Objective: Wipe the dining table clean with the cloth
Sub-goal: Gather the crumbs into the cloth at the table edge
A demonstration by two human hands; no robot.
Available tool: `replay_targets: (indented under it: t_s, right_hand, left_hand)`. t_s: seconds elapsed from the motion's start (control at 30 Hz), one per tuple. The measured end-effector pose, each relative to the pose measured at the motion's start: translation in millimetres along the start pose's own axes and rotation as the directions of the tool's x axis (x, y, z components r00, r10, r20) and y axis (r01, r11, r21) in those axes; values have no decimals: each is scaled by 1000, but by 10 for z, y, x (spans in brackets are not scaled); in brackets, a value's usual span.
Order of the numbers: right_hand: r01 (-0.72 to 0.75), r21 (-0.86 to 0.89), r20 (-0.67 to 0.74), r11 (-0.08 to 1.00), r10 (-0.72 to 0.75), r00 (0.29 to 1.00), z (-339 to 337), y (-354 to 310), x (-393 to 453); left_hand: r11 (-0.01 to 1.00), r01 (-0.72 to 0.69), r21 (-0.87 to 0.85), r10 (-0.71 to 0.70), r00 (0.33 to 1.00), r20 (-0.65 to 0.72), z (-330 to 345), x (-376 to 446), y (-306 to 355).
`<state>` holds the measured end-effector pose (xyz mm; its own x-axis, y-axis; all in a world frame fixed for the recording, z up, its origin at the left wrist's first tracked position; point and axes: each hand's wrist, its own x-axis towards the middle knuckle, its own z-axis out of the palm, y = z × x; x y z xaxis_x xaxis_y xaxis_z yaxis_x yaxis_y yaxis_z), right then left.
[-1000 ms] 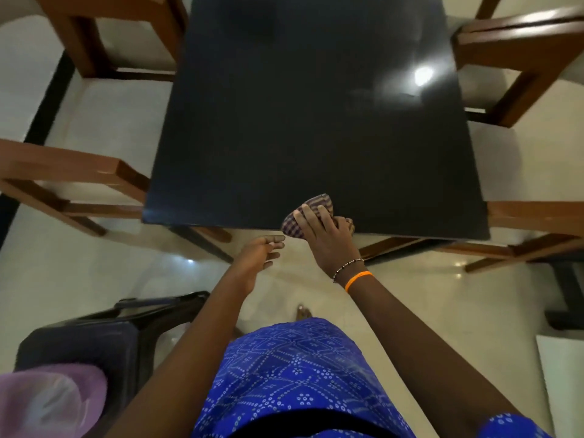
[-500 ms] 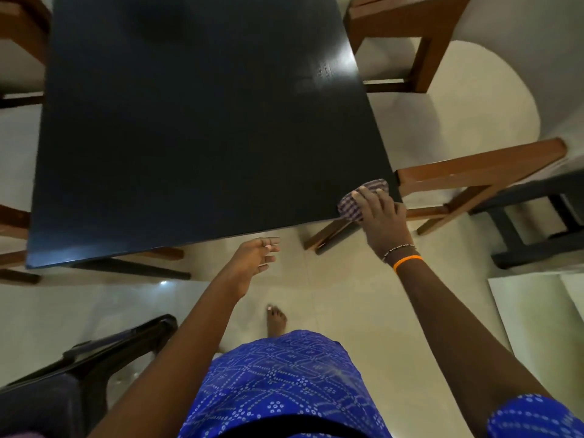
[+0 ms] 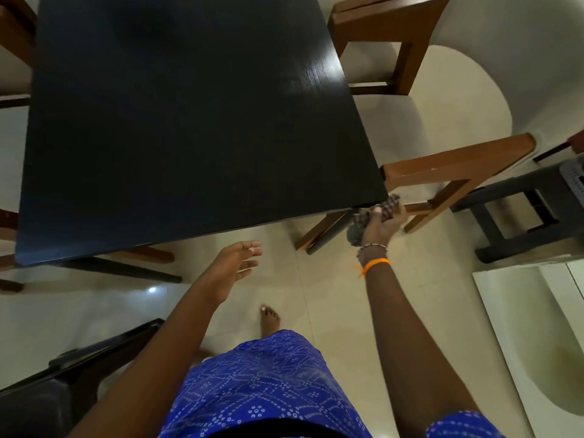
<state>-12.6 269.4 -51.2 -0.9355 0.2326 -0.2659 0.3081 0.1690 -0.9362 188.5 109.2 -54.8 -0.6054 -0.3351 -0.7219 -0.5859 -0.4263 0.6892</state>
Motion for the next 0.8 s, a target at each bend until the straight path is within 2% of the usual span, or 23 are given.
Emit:
replay_targets:
  t_s: [0.1,0.2,0.33,0.43,0.5,0.6,0.67,0.73,0.8]
  right_hand:
    - [-22,28,-36,999,23,999,366,23,-402]
    - [-59,-33,2,998,59,998,704,112,-943]
    - [15,-201,202,979,26,979,1060,271,-1776]
    - [126,-263,417,957,-5,909,1300,413,-2428]
    - [187,-286,596,940,21,802,1473,451,-2890]
    - [316,-209,865,925,25,501,1762,456,-3505]
    - [417,-173,948,892,36,316,1952,415,-3857]
    - [486,-144,972,862,32,232,2115,349,-4106]
    - [537,-75,979,840,-40,200,2222,246,-4203]
  left_hand:
    - [999,-9,-43,8,1000,-17,-197,-68,-21]
    - [992,-3,-123,-5,998,-67,-527,-164,-88]
    - [960,-23,-279,-29,983,-181,-1058,-336,-209]
    - [921,-59,-386,-61,954,-292,-1477,-488,-307]
    - [904,-81,-419,-81,931,-355,-1781,-614,-397]
    - [886,-107,-451,-104,902,-419,-2192,-812,-538]
    - [869,-134,-476,-124,873,-472,-2464,-956,-644]
    - [847,-170,-504,-138,844,-518,-2736,-1071,-745]
    - [833,-183,-523,-152,832,-533,-2954,-1135,-832]
